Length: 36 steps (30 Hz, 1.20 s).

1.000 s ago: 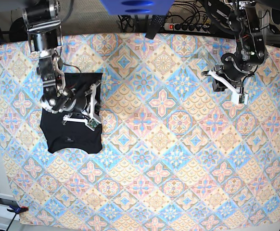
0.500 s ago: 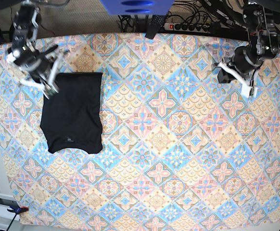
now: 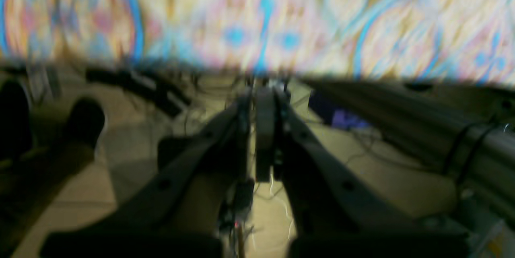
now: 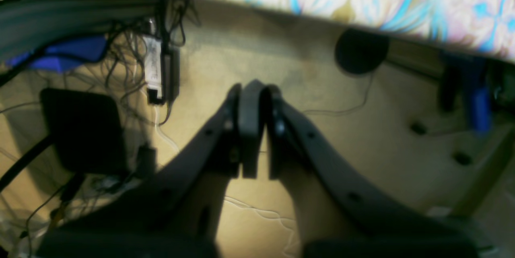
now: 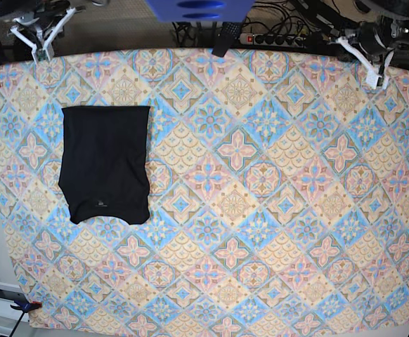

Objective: Fold the T-shirt properly

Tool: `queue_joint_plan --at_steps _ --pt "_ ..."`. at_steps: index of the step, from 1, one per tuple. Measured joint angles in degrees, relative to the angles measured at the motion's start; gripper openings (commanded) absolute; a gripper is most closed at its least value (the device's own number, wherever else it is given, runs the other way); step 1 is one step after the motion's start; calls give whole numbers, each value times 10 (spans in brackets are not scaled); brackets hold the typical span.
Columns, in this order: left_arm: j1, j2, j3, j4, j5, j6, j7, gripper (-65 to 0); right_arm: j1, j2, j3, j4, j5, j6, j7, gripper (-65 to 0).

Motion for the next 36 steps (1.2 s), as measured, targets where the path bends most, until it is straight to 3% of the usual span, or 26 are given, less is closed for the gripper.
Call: queue_joint_plan --at_steps 5,11,15,17,19,23,30,36 --pt "43 0 2 -22 -1 -1 -14 -643 -36 -10 1 -21 -2 3 -7 -620" --pt "46 0 66 -142 63 -1 -126 -643 -33 -11 1 -147 -8 0 17 -620" --pt "29 -2 144 -250 113 1 -244 -643 -30 -7 0 -271 4 1 113 -620" --pt "5 -2 196 -310 137 -1 -275 -643 -13 -4 -2 -336 -9 0 132 -620" --pt "-29 3 249 -371 155 -1 -314 -643 17 -3 -17 -404 -74 -2 158 -620" --pt "-92 14 318 -478 167 0 -356 -643 82 -9 -23 -532 -172 0 276 -620" --pt "-181 45 419 -650 195 5 -460 -642 158 -4 -25 -749 -181 -5 396 -620" --pt "-242 81 488 -782 207 6 -545 -640 211 9 -25 -854 -181 -7 462 -619"
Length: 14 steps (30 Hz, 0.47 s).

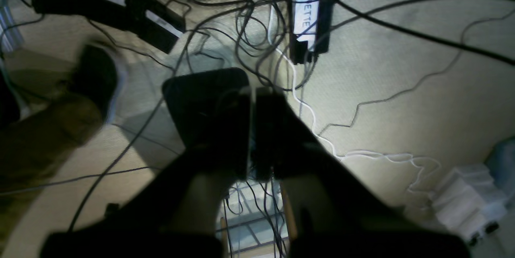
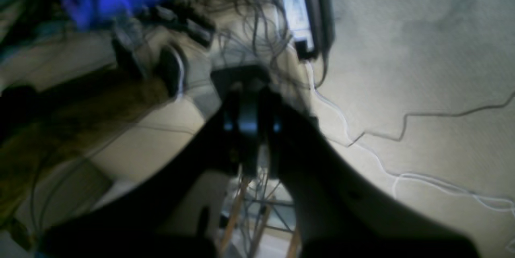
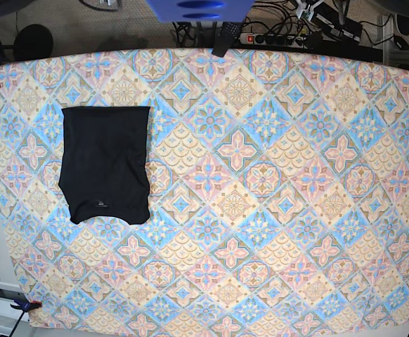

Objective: Fold the T-shirt properly

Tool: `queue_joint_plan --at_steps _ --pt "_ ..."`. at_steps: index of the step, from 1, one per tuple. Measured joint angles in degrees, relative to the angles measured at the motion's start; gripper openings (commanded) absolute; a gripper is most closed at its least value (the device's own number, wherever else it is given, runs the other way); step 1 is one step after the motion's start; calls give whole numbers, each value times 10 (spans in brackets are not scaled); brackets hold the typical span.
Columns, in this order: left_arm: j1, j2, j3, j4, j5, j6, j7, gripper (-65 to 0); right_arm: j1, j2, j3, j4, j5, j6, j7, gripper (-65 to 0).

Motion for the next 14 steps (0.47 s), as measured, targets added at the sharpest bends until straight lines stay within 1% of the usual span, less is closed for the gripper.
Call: queue_joint_plan --at_steps 2,3,5,6,8,10,12,14 --pt "-12 7 8 -24 0 -2 -20 -640 9 2 0 -14 -3 2 3 -619" --pt "-19 12 12 -35 0 1 -25 -640 14 1 0 -19 -2 -12 3 -619" --pt "-30 21 24 -49 -1 -1 -31 -640 27 -5 -4 -27 -8 -69 3 -618" --pt "-37 24 31 -55 0 -2 -29 -640 35 -5 -13 -31 -24 -86 3 -618" --pt "-50 31 40 -63 0 -2 -30 -640 53 -3 -34 -46 -59 -137 5 -617" --pt "-65 36 43 -66 0 0 -31 -639 71 -1 -46 -64 -79 -180 4 -617" --pt "-77 41 43 -66 0 0 -32 -639 82 -1 -52 -78 -79 -201 5 -617" --pt "-86 45 42 -66 0 0 -34 -639 89 -2 -52 -86 -80 -206 3 -617"
